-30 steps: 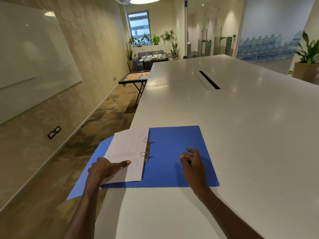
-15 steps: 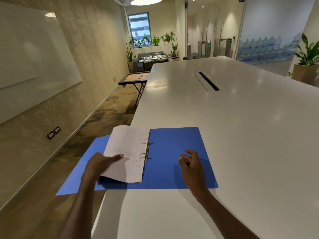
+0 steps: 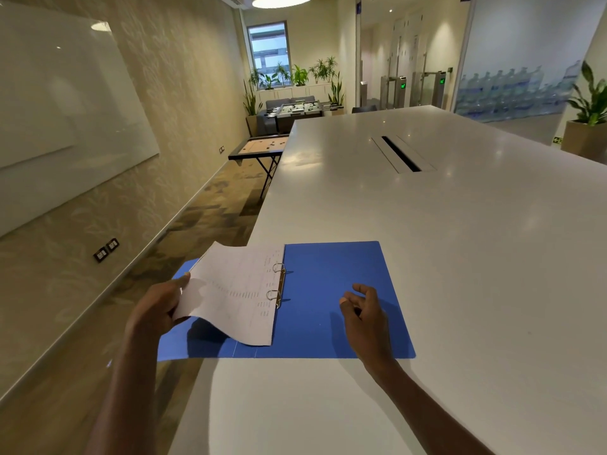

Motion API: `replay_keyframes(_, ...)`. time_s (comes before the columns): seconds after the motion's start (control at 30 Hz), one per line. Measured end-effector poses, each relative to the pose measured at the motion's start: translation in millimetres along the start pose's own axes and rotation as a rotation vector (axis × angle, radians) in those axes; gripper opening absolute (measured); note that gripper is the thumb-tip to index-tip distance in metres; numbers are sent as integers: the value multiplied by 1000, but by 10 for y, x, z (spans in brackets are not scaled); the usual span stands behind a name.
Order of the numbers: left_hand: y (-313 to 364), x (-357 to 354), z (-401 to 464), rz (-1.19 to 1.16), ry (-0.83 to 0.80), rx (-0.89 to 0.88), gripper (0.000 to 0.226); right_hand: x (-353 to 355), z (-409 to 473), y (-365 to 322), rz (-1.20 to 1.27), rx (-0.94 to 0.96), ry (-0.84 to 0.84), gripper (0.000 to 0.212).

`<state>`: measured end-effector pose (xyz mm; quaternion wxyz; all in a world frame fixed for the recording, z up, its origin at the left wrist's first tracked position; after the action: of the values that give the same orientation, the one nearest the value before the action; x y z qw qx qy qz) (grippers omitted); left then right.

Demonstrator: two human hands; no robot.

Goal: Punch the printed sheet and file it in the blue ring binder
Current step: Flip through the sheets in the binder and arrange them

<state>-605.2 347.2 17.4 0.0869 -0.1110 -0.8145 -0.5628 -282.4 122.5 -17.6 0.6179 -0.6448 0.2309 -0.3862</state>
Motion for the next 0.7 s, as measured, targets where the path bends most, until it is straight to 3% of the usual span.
replay_keyframes(0.2, 136, -40, -79, 99, -11, -120, 32, -4, 4, 19, 10, -6, -4, 31)
replay_keyframes(0.5, 654, -234, -301, -68, -119, -298, 35, 1, 3, 5, -5, 10, 3, 29)
replay_keyframes(0.7, 1032, -801, -758, 10, -280, -485, 19, 21, 14, 15, -16, 12, 12, 27)
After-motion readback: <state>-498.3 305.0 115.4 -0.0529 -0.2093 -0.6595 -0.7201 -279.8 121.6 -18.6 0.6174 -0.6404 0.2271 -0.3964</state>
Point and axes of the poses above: each hand's wrist, its own z-axis towards the middle knuckle, its own x-axis out of the back of the hand, y = z × x, the point moved 8 cm from there along z, towards the middle knuckle, and after that the axes turned 6 degrees about -x, right-handed, at the moved point
